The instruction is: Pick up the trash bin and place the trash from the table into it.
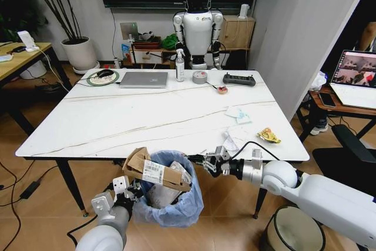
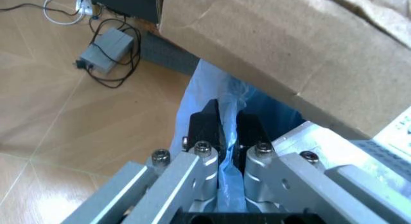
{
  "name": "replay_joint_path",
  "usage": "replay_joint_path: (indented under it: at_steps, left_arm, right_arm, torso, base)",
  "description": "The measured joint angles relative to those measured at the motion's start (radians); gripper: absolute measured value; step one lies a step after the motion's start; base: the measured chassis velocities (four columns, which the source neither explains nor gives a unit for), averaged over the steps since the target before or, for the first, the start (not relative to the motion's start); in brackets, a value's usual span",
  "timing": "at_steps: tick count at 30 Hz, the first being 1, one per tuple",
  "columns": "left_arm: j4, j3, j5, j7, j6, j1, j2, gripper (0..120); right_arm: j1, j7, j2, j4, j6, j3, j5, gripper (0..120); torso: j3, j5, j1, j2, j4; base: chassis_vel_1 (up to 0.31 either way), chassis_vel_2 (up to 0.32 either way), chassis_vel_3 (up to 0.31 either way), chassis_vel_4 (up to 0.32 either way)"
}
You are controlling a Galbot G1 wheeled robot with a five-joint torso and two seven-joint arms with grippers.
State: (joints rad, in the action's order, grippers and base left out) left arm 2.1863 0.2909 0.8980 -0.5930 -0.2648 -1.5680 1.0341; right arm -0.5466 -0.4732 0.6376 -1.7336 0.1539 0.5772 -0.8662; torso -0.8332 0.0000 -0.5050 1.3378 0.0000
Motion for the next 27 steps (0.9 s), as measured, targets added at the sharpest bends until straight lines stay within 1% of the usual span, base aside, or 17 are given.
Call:
replay_joint_path:
  at_steps: [3, 9, 13, 16, 17, 18, 19, 20, 22, 23, 24, 25, 26, 27]
  left_arm:
    - [-0.003, -0.001, 0.001, 0.0, 0.0, 0.002, 0.0, 0]
    - [-0.007, -0.003, 0.003, 0.0, -0.002, 0.005, 0.003, 0]
    - [-0.005, -0.003, 0.003, 0.0, -0.002, 0.002, 0.003, 0]
    - [-0.002, -0.002, 0.003, 0.0, -0.002, 0.0, 0.005, 0]
    - [-0.002, -0.002, 0.003, 0.0, -0.002, 0.0, 0.005, 0]
    - [-0.002, -0.002, 0.002, 0.0, -0.002, -0.001, 0.006, 0]
    - [-0.001, -0.002, 0.002, 0.0, -0.002, -0.001, 0.007, 0]
    - [-0.001, -0.002, 0.001, 0.0, -0.003, -0.002, 0.008, 0]
    - [-0.001, -0.002, 0.0, -0.001, -0.003, -0.002, 0.009, 0]
    - [-0.001, -0.002, -0.001, -0.001, -0.003, -0.002, 0.009, 0]
    - [-0.001, -0.002, -0.001, -0.001, -0.003, -0.002, 0.009, 0]
    - [-0.001, -0.002, -0.002, -0.001, -0.003, -0.002, 0.01, 0]
    - [-0.001, -0.002, -0.002, -0.001, -0.003, -0.003, 0.01, 0]
    - [-0.001, -0.002, -0.003, -0.001, -0.003, -0.004, 0.011, 0]
  right_arm:
    - [0.001, -0.005, 0.007, 0.005, 0.004, 0.006, 0.006, 0]
    - [0.037, -0.028, 0.05, 0.046, 0.017, 0.058, 0.038, 0]
    - [0.044, -0.032, 0.064, 0.062, 0.02, 0.07, 0.047, 0]
    - [0.049, -0.034, 0.072, 0.071, 0.021, 0.075, 0.05, 12]
    - [0.049, -0.034, 0.072, 0.071, 0.021, 0.075, 0.05, 12]
    - [0.051, -0.034, 0.073, 0.072, 0.021, 0.076, 0.05, 17]
    - [0.052, -0.034, 0.074, 0.072, 0.021, 0.077, 0.05, 19]
    - [0.052, -0.034, 0.074, 0.072, 0.022, 0.077, 0.05, 25]
    - [0.052, -0.034, 0.073, 0.072, 0.022, 0.077, 0.05, 34]
    - [0.052, -0.034, 0.073, 0.072, 0.022, 0.077, 0.051, 36]
    - [0.052, -0.034, 0.073, 0.072, 0.022, 0.077, 0.051, 36]
    - [0.052, -0.033, 0.072, 0.072, 0.023, 0.075, 0.051, 41]
    - [0.052, -0.032, 0.073, 0.072, 0.023, 0.07, 0.051, 43]
    - [0.053, -0.03, 0.077, 0.075, 0.024, 0.058, 0.05, 49]
  torso:
    - [0.0, 0.0, 0.0, 0.0, 0.0]
    - [0.0, 0.0, 0.0, 0.0, 0.0002]
    - [0.0, 0.0, 0.0, 0.0, 0.0002]
    - [0.0, 0.0, 0.0, 0.0, 0.0001]
    - [0.0, 0.0, 0.0, 0.0, 0.0001]
    - [0.0, 0.0, 0.0, 0.0, 0.0002]
    - [0.0, -0.0001, 0.0, 0.0, 0.0002]
    - [0.0, -0.0001, 0.0, 0.0, 0.0002]
    - [0.0, 0.0, 0.0, 0.0, 0.0002]
    - [0.0, -0.0001, 0.0, 0.0, 0.0002]
    - [0.0, -0.0001, 0.0, 0.0, 0.0002]
    - [0.0, 0.0, 0.0, 0.0, 0.0001]
    - [0.0, -0.0001, 0.0, 0.0, 0.0]
    - [0.0, -0.0001, 0.0, 0.0, -0.0001]
  base:
    - [0.0, 0.0, 0.0, 0.0]
    - [0.0, 0.0, 0.0, 0.0]
    - [0.0, 0.0, 0.0, 0.0]
    - [0.0, 0.0, 0.0, 0.0]
    - [0.0, 0.0, 0.0, 0.0]
    - [0.0, 0.0, 0.0, 0.0]
    - [0.0, 0.0, 0.0, 0.0]
    - [0.0, 0.0, 0.0, 0.0]
    - [0.0, 0.0, 0.0, 0.0]
    - [0.0, 0.0, 0.0, 0.0]
    - [0.0, 0.0, 0.0, 0.0]
    - [0.0, 0.0, 0.0, 0.0]
    - [0.0, 0.0, 0.0, 0.0]
    - [0.0, 0.0, 0.0, 0.0]
